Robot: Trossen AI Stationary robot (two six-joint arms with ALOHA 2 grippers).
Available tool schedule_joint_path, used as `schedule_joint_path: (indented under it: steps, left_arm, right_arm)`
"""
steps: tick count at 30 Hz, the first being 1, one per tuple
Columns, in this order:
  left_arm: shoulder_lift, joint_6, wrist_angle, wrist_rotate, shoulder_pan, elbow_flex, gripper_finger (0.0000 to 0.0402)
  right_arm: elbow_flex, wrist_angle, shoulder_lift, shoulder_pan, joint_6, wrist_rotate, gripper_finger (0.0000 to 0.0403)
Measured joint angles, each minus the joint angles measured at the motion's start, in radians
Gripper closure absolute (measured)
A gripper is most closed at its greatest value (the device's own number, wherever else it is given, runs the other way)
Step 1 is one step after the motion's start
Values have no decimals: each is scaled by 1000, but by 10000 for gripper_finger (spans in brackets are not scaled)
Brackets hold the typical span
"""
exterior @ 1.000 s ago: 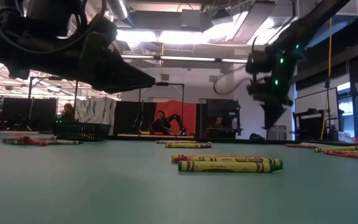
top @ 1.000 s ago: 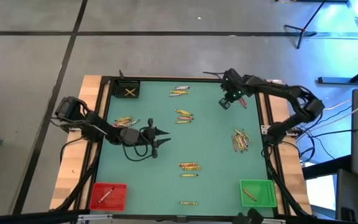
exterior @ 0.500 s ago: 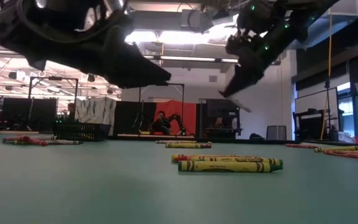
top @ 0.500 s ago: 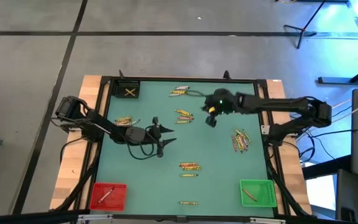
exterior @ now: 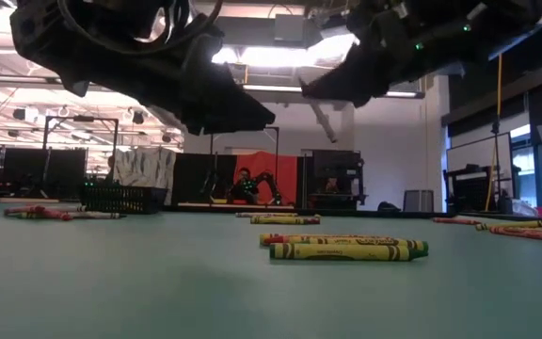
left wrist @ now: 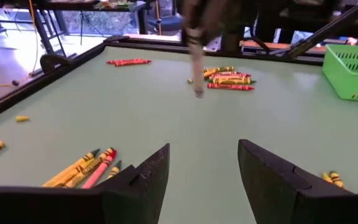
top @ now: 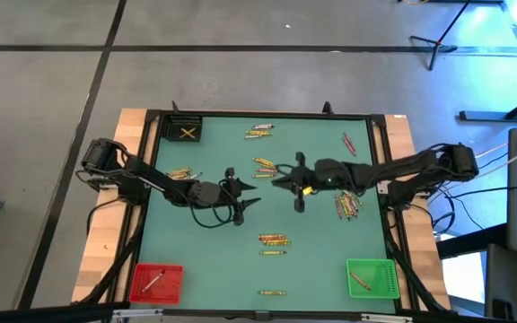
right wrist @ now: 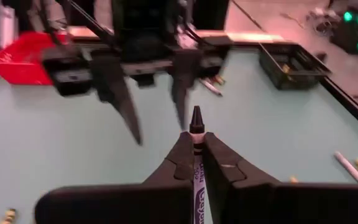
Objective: Sort crayons
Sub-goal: Put the black crayon into the red bin
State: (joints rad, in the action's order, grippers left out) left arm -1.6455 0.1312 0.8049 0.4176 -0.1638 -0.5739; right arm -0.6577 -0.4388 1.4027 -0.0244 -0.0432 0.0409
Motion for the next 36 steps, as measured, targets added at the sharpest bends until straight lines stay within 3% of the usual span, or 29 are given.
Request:
schedule_joint_path:
  steps: [7,21,25,33,36]
  left_arm:
    - [1,23,60,-45,0,-1,227]
    - [0,-24,77,-80,-36,-29,233]
    - [0,-30,68,-58,-44,-29,267]
    - [0,-76,67,-33,-55,-29,385]
    - [0,-84,64,-29,-55,-29,391]
  right_arm:
    - [-6,-224,109,-64,-41,-8,392]
    - [-128,-281,262,-68,-63,-77,391]
    - [-131,-289,265,-76,-68,-77,391]
    - [-131,-287,265,-76,-67,-99,390]
    - [-131,-284,263,-76,-57,-104,376]
